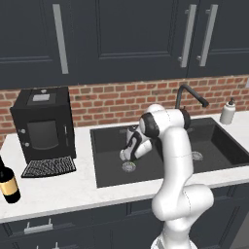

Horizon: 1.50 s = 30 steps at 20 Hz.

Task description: Pick the broccoli from the sink and place it in the bowl. Then pick the bowl and place it in the microwave. Then close the microwave door and press the start button.

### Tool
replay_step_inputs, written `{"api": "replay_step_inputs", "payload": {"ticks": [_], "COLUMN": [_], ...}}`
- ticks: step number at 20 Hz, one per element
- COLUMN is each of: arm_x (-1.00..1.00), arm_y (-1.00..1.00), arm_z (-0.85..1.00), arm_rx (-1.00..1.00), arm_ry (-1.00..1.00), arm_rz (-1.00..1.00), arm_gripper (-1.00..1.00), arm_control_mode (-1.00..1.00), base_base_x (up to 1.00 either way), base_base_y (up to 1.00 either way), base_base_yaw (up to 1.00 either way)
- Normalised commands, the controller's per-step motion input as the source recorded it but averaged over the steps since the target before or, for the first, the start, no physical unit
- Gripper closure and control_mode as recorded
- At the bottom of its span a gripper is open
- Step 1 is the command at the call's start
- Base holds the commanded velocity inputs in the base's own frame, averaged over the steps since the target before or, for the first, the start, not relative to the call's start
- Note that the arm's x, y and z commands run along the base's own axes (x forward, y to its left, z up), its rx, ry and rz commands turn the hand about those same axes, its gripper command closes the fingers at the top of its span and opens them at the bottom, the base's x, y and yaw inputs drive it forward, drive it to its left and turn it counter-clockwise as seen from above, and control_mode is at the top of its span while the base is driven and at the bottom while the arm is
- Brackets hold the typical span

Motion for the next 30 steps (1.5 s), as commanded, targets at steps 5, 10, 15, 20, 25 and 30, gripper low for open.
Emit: {"api": "replay_step_inputs", "payload": {"ticks": [5, 10, 15, 20, 25, 30], "arm_x": [-0.38, -0.51, -0.55, -0.56, -0.46, -0.31], "arm_y": [0.0, 0.15, 0.15, 0.15, 0.19, 0.17], "arm_z": [0.01, 0.28, 0.6, 0.74, 0.88, 0.97], "arm_rx": [0.0, 0.0, 0.0, 0.0, 0.03, 0.02], "arm_ry": [-0.06, -0.16, -0.15, -0.1, -0.07, -0.04], "arm_rz": [0.0, 0.0, 0.0, 0.0, 0.0, 0.0], "arm_gripper": [1.0, 1.0, 1.0, 1.0, 1.0, 1.0], "arm_control_mode": [-1.0, -1.0, -1.0, -1.0, -1.0, -1.0], "base_base_x": [0.0, 0.0, 0.0, 0.0, 0.0, 0.0], "base_base_y": [0.0, 0.0, 0.0, 0.0, 0.0, 0.0], "base_base_yaw": [0.0, 0.0, 0.0, 0.0, 0.0, 0.0]}}
